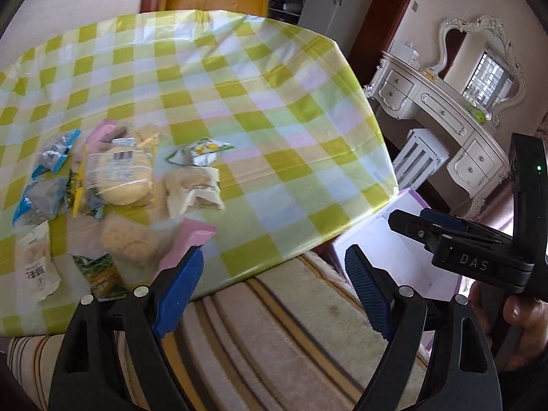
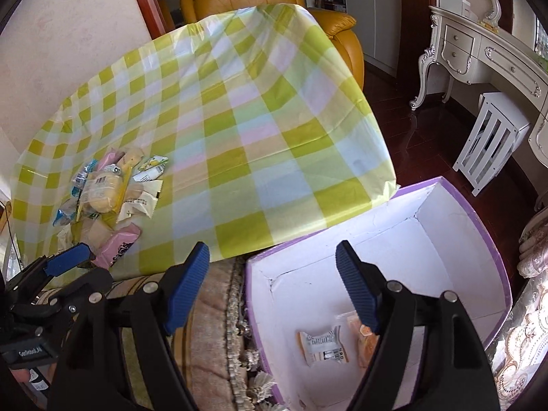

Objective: Organize snacks
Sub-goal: 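Return both grippers to the table above the remaining snacks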

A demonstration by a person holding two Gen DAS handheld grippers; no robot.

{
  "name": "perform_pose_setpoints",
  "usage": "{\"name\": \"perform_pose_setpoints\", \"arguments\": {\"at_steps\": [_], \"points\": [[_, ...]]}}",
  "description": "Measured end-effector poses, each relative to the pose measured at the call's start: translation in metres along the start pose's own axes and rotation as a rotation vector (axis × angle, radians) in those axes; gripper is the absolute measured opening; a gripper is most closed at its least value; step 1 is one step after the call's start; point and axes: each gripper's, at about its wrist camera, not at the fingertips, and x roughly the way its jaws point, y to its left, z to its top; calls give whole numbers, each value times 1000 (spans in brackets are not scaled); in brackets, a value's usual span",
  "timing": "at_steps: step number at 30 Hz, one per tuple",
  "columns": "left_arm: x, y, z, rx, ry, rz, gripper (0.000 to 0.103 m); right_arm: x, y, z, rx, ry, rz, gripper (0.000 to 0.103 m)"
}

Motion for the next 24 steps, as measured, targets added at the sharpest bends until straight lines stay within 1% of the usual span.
{"name": "perform_pose_setpoints", "arguments": {"at_steps": [5, 9, 11, 13, 17, 24], "points": [[-21, 39, -9, -70, -34, 52, 82, 14, 35, -3, -25, 44, 58, 76], [-34, 66, -18, -125, -52, 88, 82, 24, 57, -6, -28, 81, 77, 76], [-40, 79, -22, -144, -60, 111, 82, 26, 65, -8, -28, 84, 88, 76], [-45, 90, -25, -167, -67, 127, 82, 29, 73, -8, -34, 90, 79, 76], [-53, 110, -31, -215, -78, 133, 82, 36, 87, -10, -53, 102, 55, 76], [-68, 146, -45, -314, -99, 150, 82, 45, 113, -14, -101, 117, 64, 76]]}}
